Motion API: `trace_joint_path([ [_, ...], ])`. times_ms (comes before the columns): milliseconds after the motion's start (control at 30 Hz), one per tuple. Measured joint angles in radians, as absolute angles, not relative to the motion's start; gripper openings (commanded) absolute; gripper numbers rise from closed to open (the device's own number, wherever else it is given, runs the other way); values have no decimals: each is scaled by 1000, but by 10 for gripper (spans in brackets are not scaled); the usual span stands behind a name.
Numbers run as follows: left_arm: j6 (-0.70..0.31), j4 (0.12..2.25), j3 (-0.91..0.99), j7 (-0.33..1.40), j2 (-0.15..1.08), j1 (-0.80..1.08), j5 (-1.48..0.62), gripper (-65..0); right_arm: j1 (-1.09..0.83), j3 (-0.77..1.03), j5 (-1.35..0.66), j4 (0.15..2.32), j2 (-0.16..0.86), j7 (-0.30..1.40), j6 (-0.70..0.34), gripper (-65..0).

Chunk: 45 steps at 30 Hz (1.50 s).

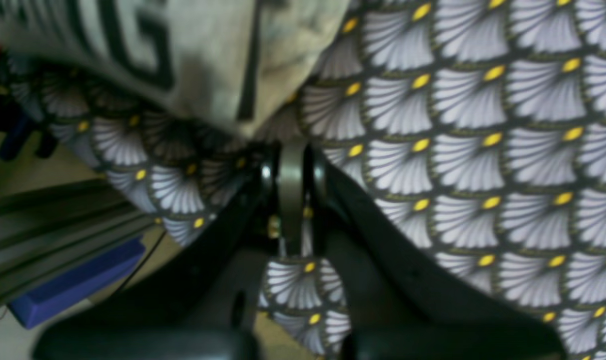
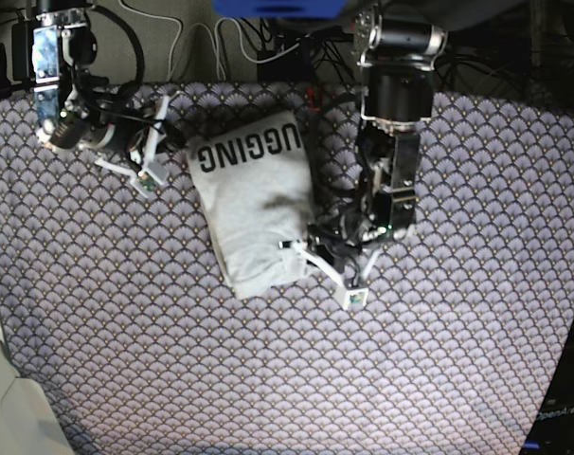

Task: Fold the T-shirt properly
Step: 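Grasp the bundle edge with the left gripper and rotate it upright, then press and smooth the bundle's lettered edge with the right gripper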

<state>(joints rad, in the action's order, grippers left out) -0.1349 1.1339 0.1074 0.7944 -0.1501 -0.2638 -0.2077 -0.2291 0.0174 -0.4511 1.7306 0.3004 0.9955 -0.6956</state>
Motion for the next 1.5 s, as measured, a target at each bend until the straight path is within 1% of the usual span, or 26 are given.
trace_joint_path([
  [100,-135,1110,107,757,-150,-288,-209,-646,-258,17,-455,1771,302,990,-695,-650],
  [200,-135,1087,107,754,-150,-306,-217,-646,-278,20,-453,1794,302,983,-695,-650],
  [400,-132,1082,31,720,-148,-309,-348,-646,-294,87,-453,1795,300,983,-695,-650],
  [567,-132,1068,-17,677,-148,-311,-349,-646,-300,89,-453,1824,300,991,-695,-650],
  [700,-131,1090,-15,707,-147,-305,-348,-646,-333,99,-466,1892,298,990,-695,-650],
  [800,-137,1144,29,754,-141,-296,-357,-646,-327,146,-459,1941,293,993,-695,-650],
  [867,-139,1187,73,775,-112,-280,-360,-646,-312,172,-456,1953,270,994,-695,-650],
  [1000,-130,1287,164,839,-30,-229,-340,-646,-276,168,-456,1953,251,1017,-695,-650],
  [1133,-131,1391,213,865,18,-156,-349,-646,-197,167,-467,1954,200,1106,-695,-650],
  [1300,-136,1541,229,885,76,-46,-356,-646,-100,170,-459,1957,148,1198,-695,-650],
  [1400,-138,1608,280,931,80,17,-357,-646,-73,169,-461,1958,98,1228,-695,-650],
  [1500,-138,1663,337,959,80,60,-355,-646,-58,123,-457,1957,62,1256,-695,-650],
])
